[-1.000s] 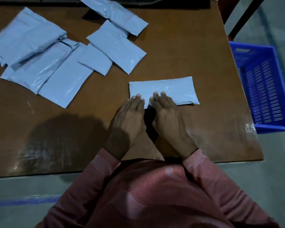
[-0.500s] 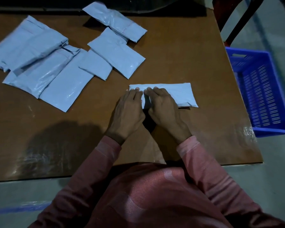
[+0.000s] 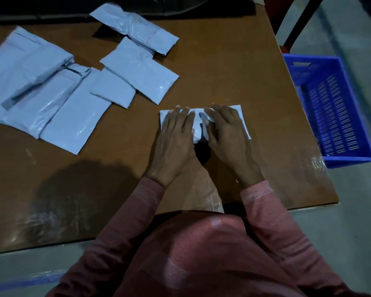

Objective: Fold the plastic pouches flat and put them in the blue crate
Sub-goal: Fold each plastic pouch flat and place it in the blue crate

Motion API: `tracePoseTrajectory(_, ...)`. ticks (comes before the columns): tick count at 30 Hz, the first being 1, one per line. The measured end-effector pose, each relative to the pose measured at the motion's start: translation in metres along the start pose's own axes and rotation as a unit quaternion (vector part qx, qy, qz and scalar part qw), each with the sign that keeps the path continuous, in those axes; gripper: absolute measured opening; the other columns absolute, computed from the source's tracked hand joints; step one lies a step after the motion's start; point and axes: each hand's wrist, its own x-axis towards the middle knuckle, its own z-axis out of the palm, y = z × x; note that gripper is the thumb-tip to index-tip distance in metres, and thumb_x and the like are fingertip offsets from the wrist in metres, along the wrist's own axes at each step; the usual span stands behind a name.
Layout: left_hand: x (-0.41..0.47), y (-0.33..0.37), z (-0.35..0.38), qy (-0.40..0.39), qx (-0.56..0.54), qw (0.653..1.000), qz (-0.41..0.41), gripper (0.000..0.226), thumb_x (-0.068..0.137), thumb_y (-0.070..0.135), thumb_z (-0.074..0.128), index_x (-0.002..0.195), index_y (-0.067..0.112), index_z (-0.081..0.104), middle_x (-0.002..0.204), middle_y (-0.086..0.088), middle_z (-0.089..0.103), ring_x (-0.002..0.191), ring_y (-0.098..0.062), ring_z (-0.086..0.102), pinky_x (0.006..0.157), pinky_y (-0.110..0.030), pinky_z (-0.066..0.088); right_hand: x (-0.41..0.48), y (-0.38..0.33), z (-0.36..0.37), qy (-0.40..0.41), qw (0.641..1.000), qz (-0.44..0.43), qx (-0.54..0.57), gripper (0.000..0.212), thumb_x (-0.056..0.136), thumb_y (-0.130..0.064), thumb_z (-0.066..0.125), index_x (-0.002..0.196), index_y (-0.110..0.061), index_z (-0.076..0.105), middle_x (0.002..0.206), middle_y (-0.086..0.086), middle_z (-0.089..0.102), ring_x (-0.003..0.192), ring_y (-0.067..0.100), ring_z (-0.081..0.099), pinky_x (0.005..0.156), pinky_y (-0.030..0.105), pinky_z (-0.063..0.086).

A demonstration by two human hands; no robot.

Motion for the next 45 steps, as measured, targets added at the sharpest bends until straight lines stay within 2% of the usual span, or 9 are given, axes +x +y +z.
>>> tracePoseTrajectory(3,0.007,0.010,0.006,0.001,0.000,1.000,0.027,0.048,0.109,0.020,0.033,0.152,-0.001,0.041,0.160,-0.019,0.040,0.153,-0.033,0.029,0.126,-0.047,0.023,-0.004,0.008,-0.001,0.020,0.999,0.024,-0.006,0.034,0.102,-0.021,0.050,0.128,-0.004,0.065,0.135,0.015,0.061,0.125,0.031,0.054,0.109,0.032,0.036)
tracePoseTrajectory(6,0.002,0.013,0.019,-0.004,0.015,0.999,0.040,0.050,0.109,0.017,0.031,0.155,-0.001,0.037,0.163,-0.018,0.034,0.155,-0.031,0.025,0.126,-0.048,0.023,-0.016,0.009,0.011,0.008,0.999,0.045,0.004,0.036,0.105,-0.020,0.048,0.134,-0.003,0.061,0.141,0.017,0.057,0.137,0.032,0.047,0.117,0.041,0.033)
tracePoseTrajectory(9,-0.001,0.014,0.025,-0.007,0.025,0.999,0.030,0.054,0.107,0.015,0.031,0.159,0.001,0.030,0.167,-0.016,0.025,0.157,-0.029,0.019,0.127,-0.047,0.019,-0.020,0.007,0.021,0.023,0.998,0.059,0.007,0.039,0.107,-0.020,0.045,0.138,-0.002,0.058,0.145,0.016,0.054,0.143,0.031,0.041,0.122,0.043,0.026)
tracePoseTrajectory(20,0.007,0.028,0.010,-0.053,0.027,0.998,0.016,0.067,0.101,0.033,0.011,0.157,0.004,0.034,0.165,-0.017,0.032,0.156,-0.033,0.023,0.127,-0.051,0.020,-0.020,0.010,0.011,0.010,0.999,0.047,0.006,0.041,0.105,-0.020,0.045,0.141,-0.003,0.056,0.151,0.015,0.050,0.147,0.031,0.036,0.124,0.046,0.022)
tracePoseTrajectory(23,0.006,0.028,0.017,-0.061,0.046,0.997,0.017,0.064,0.105,0.034,0.014,0.159,0.005,0.031,0.166,-0.016,0.029,0.156,-0.031,0.021,0.127,-0.050,0.017,-0.021,0.012,0.011,-0.003,0.999,0.047,-0.006,0.042,0.106,-0.022,0.043,0.142,-0.004,0.055,0.151,0.014,0.050,0.148,0.031,0.035,0.125,0.044,0.020)
tracePoseTrajectory(28,-0.001,0.023,0.032,-0.057,0.080,0.995,0.025,0.065,0.102,0.029,0.034,0.162,0.006,0.023,0.169,-0.014,0.022,0.158,-0.031,0.016,0.127,-0.050,0.012,-0.018,0.012,-0.001,-0.016,0.999,0.048,-0.020,0.042,0.105,-0.023,0.045,0.142,-0.006,0.055,0.151,0.012,0.051,0.146,0.030,0.038,0.123,0.038,0.018)
tracePoseTrajectory(38,0.001,0.023,0.030,-0.072,0.104,0.992,0.028,0.066,0.101,0.030,0.026,0.162,0.005,0.021,0.169,-0.015,0.020,0.157,-0.032,0.016,0.127,-0.051,0.011,-0.022,0.019,0.016,0.044,0.993,0.112,-0.002,0.042,0.108,-0.024,0.037,0.141,-0.008,0.056,0.148,0.009,0.054,0.144,0.025,0.042,0.118,0.044,0.033)
tracePoseTrajectory(43,0.000,0.025,0.026,-0.073,0.085,0.993,0.027,0.068,0.098,0.033,0.022,0.161,0.006,0.023,0.169,-0.014,0.021,0.158,-0.031,0.015,0.127,-0.050,0.010,-0.020,0.017,0.016,0.039,0.993,0.110,-0.015,0.045,0.107,-0.024,0.036,0.142,-0.004,0.055,0.149,0.014,0.052,0.145,0.031,0.040,0.118,0.047,0.031)
tracePoseTrajectory(45,-0.001,0.025,0.025,-0.079,0.078,0.994,0.022,0.072,0.097,0.038,0.022,0.162,0.007,0.023,0.170,-0.013,0.020,0.158,-0.030,0.013,0.128,-0.050,0.008,-0.021,0.012,0.016,0.044,0.992,0.116,-0.018,0.045,0.107,-0.024,0.037,0.144,-0.003,0.052,0.153,0.015,0.047,0.148,0.032,0.035,0.123,0.041,0.022)
